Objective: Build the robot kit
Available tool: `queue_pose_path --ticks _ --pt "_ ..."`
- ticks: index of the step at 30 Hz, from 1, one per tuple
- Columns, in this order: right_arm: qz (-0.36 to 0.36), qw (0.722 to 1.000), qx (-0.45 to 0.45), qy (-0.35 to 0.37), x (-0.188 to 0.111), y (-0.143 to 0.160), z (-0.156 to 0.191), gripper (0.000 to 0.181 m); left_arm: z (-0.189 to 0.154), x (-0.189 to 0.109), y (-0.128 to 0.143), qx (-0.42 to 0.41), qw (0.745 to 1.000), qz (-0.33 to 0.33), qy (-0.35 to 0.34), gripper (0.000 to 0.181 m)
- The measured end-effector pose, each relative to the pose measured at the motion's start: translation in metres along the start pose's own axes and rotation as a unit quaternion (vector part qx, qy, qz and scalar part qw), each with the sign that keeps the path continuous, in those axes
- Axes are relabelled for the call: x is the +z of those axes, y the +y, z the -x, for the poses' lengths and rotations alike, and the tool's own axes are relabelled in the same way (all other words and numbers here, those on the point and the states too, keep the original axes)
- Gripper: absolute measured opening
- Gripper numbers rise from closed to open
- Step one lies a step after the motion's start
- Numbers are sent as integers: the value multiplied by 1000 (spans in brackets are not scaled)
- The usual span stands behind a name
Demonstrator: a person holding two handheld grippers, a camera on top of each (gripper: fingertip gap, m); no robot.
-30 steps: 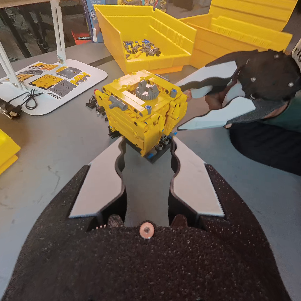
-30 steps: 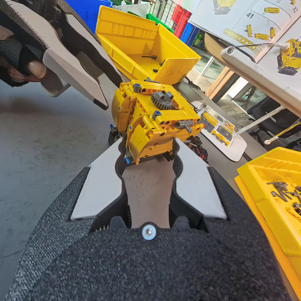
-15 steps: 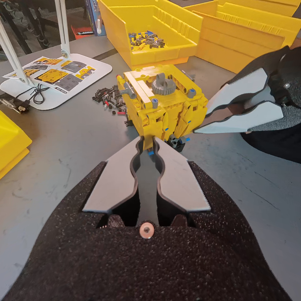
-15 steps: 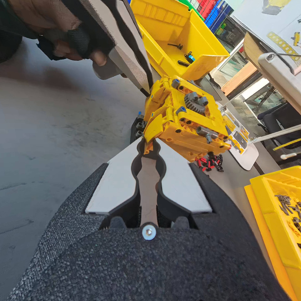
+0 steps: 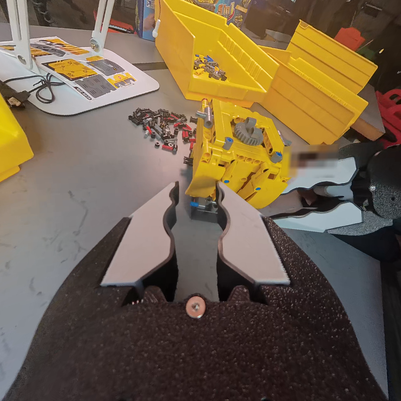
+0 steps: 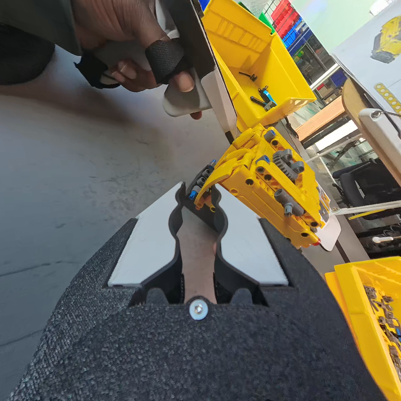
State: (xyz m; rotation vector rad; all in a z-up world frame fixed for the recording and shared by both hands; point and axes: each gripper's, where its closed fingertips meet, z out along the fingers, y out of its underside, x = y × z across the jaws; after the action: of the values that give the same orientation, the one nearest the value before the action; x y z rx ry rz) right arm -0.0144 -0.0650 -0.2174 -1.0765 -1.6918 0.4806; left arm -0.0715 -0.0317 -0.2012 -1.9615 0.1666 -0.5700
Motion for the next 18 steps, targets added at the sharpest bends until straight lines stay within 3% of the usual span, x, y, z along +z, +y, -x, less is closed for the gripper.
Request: queue_pose_path --ticks 4,8,13,18 --pt "-36 996 -21 -83 -27 -5 5 23 -6 -10 -6 18 1000 -5 19 44" --pt "-73 993 -38 -81 -59 -18 -33 27 -11 -13 -6 36 999 2 29 44" --pt "62 974 -156 -149 -40 -4 -71 96 -14 -12 -7 50 998 0 33 46" --pt "158 917 -220 -291 0 -6 -76 119 -18 -14 -11 80 996 -19 33 53"
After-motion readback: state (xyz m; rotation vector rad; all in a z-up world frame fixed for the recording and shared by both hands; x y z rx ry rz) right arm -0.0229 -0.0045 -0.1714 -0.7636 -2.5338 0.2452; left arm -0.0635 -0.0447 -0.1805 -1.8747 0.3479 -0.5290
